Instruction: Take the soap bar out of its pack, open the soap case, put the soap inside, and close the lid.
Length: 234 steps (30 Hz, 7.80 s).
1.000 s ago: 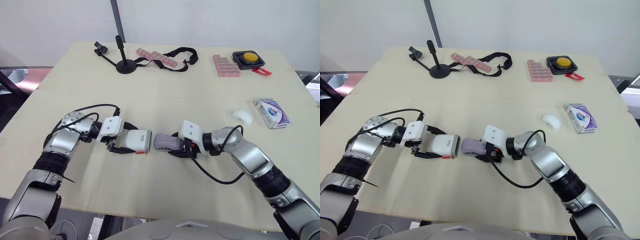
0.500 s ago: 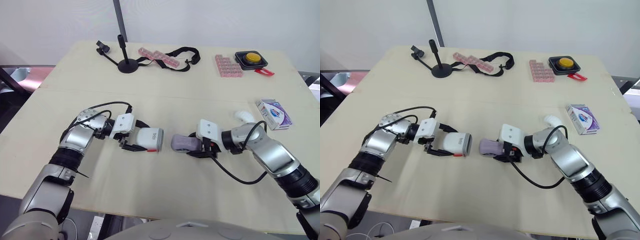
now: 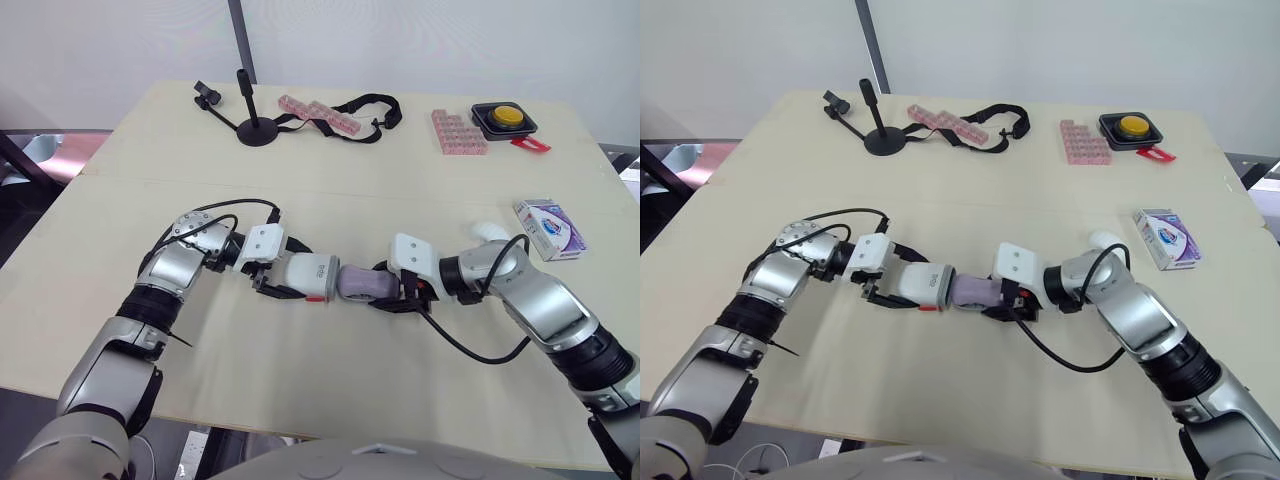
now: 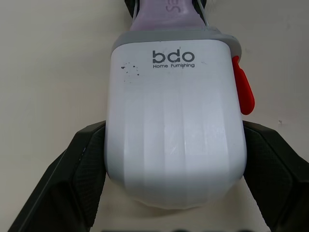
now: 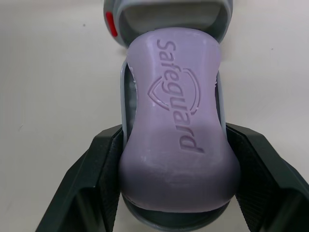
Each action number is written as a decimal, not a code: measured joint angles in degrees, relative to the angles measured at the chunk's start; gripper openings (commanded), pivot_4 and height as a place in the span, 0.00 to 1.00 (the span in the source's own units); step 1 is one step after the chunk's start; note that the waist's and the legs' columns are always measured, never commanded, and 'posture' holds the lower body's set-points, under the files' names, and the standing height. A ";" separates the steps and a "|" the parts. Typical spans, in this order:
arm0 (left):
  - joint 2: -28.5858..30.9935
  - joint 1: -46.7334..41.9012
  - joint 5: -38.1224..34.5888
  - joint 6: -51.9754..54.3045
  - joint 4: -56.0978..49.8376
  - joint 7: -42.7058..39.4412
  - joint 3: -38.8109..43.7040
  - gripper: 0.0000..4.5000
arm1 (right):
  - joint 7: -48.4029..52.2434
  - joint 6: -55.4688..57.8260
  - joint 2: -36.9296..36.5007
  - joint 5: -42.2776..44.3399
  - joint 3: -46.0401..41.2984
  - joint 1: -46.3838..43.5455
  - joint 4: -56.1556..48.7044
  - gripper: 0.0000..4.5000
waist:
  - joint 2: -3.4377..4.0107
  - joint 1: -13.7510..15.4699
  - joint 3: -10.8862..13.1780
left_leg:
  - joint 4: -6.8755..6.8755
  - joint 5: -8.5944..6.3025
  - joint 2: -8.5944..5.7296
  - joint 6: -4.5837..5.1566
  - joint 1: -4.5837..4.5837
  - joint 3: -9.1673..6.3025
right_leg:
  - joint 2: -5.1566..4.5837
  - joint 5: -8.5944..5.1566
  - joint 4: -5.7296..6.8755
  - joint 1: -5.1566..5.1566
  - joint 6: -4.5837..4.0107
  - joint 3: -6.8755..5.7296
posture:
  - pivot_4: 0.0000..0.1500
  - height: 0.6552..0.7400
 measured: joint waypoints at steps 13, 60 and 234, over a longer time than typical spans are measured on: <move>-2.55 -0.17 0.45 1.30 -0.75 0.99 -1.07 0.77 | -0.96 2.39 2.07 -1.35 4.02 -4.64 0.13 0.57 | 0.00 0.00 0.00 | 0.01 0.00 0.00 0.00 -0.02 0.01 | 0.01 0.00 0.12 -0.09 0.00 0.03 | 1.00 1.00; -4.28 -1.27 1.84 0.23 0.70 3.86 -2.31 0.77 | -2.46 -11.71 0.19 -0.11 -2.48 5.52 0.42 0.00 | 0.00 1.22 0.00 | 0.01 -0.01 0.00 0.00 -0.05 0.05 | 0.07 0.00 0.09 -0.11 0.00 0.11 | 1.00 1.00; -15.95 -3.45 -1.65 26.10 -16.13 19.72 -9.02 1.00 | 1.77 27.27 -17.38 6.59 17.00 -28.15 -10.09 0.46 | 0.12 3.09 0.09 | 0.25 -0.05 0.09 -0.08 -0.16 0.03 | 0.56 -0.01 0.23 -0.13 0.03 0.70 | 1.00 1.00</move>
